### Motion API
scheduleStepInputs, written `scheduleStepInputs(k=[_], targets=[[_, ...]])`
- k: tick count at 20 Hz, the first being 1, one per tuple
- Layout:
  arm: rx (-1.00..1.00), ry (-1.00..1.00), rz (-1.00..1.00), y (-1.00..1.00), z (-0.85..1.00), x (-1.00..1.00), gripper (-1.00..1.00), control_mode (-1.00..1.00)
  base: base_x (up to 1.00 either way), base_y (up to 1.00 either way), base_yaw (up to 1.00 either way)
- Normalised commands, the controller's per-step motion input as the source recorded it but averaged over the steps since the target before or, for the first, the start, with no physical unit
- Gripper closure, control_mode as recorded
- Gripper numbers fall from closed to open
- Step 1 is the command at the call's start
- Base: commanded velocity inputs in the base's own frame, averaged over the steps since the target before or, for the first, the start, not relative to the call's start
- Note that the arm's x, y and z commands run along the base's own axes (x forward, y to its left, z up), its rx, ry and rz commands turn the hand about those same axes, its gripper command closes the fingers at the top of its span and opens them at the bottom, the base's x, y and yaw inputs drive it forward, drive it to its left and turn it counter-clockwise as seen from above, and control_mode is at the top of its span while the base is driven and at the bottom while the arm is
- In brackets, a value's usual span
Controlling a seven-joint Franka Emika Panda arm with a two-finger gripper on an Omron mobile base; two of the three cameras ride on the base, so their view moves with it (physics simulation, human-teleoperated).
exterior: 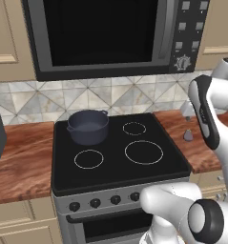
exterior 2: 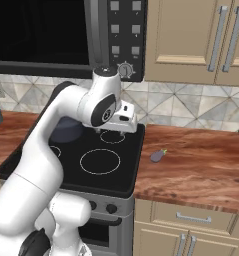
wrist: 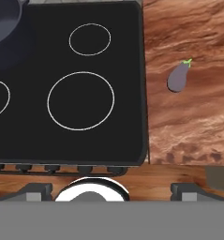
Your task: Turn on the burner for the pot on the stove. Wait thirty seconds for the pot to heat up. Then add the eggplant to the pot.
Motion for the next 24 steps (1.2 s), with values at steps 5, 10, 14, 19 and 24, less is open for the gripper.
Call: scheduleStepInputs(k=[5, 10, 14, 19, 24], targets=[[0.00, 0.00, 0.00, 0.00, 0.00, 0.00, -1.00, -1.00, 0.00, 0.00, 0.00], [0.00, 0.00, 0.00, 0.07, 0.00, -0.05, -1.00, -1.00, 0.00, 0.00, 0.00], [0.00, 0.00, 0.04, 0.45, 0.00, -0.25, -1.00, -1.00, 0.00, 0.00, 0.00], [0.00, 0.00, 0.06, 0.61, 0.00, -0.27, -1.00, -1.00, 0.00, 0.00, 0.00], [0.00, 0.00, 0.05, 0.65, -0.03, -0.25, -1.00, -1.00, 0.00, 0.00, 0.00]])
